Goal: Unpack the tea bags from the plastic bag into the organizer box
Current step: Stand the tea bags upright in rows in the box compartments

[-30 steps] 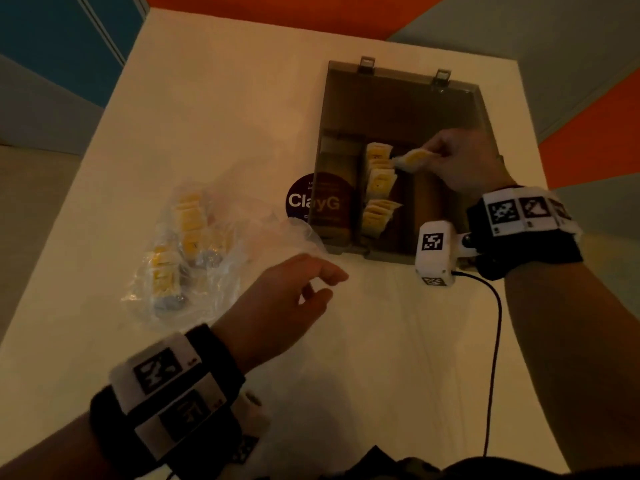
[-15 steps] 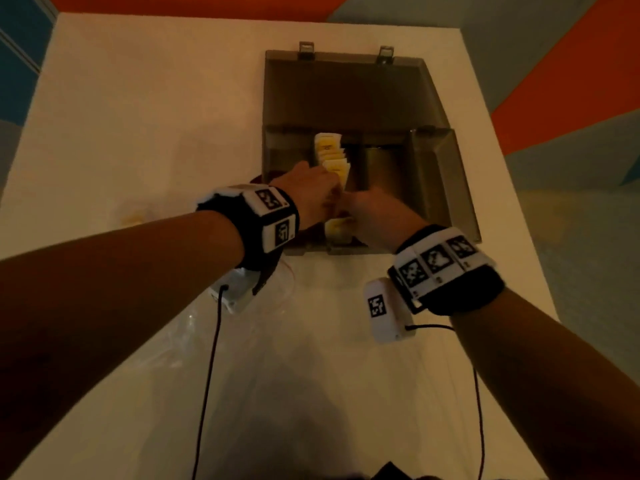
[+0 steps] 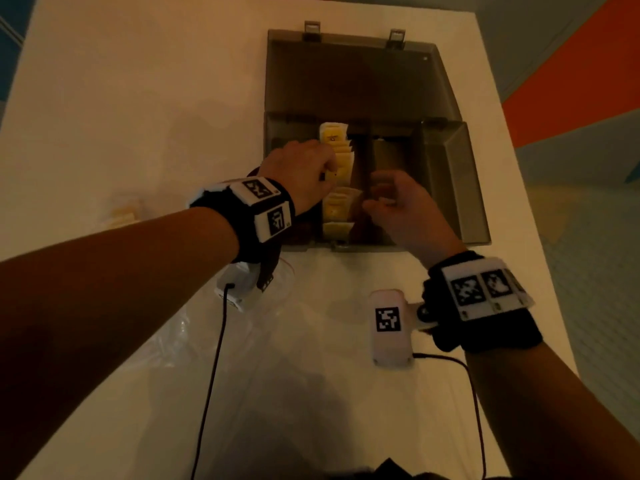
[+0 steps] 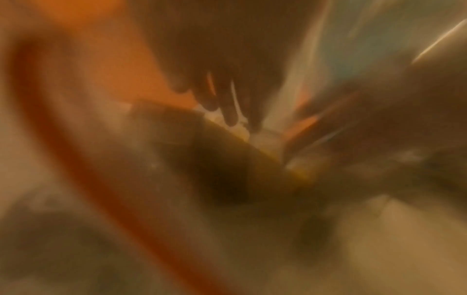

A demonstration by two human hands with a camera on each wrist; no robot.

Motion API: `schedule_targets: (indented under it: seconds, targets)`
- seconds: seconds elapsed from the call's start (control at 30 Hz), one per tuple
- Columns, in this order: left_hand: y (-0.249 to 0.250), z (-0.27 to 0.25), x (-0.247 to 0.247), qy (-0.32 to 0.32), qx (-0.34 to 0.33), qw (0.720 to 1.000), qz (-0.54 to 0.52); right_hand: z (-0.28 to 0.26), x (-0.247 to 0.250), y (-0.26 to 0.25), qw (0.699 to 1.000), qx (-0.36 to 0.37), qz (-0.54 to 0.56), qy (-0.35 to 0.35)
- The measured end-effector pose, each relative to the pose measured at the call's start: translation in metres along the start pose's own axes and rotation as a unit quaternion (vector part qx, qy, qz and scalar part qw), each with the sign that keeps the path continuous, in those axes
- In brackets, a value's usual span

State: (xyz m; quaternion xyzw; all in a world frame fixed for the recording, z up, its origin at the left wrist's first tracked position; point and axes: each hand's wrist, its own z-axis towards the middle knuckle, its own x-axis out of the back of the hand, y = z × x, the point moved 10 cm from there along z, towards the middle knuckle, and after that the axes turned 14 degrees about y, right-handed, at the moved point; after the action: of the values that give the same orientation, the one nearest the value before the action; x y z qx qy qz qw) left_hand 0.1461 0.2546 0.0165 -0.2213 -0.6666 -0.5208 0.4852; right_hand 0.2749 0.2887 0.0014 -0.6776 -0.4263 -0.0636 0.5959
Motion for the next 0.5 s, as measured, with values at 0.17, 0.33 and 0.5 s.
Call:
schedule_targets:
  seconds: [0.17,0.33,0.5]
  targets:
    - [-0.012,-0.010,0.025,0.053,0.050,0.995,-0.073,-0.020,-0.038,0.023,0.940,-0.146,0.295,-0.083]
    - [-0.024,-0.023,0.061,0.129,0.079,0.982,-0.113,-0.007,-0.060,0.002,0.928,-0.185,0.318,-0.060]
    - [-0.031,-0.039,0.077,0.151,0.082,0.974,-0.148,0.008,-0.052,0.007,0.919,-0.227,0.320,0.019]
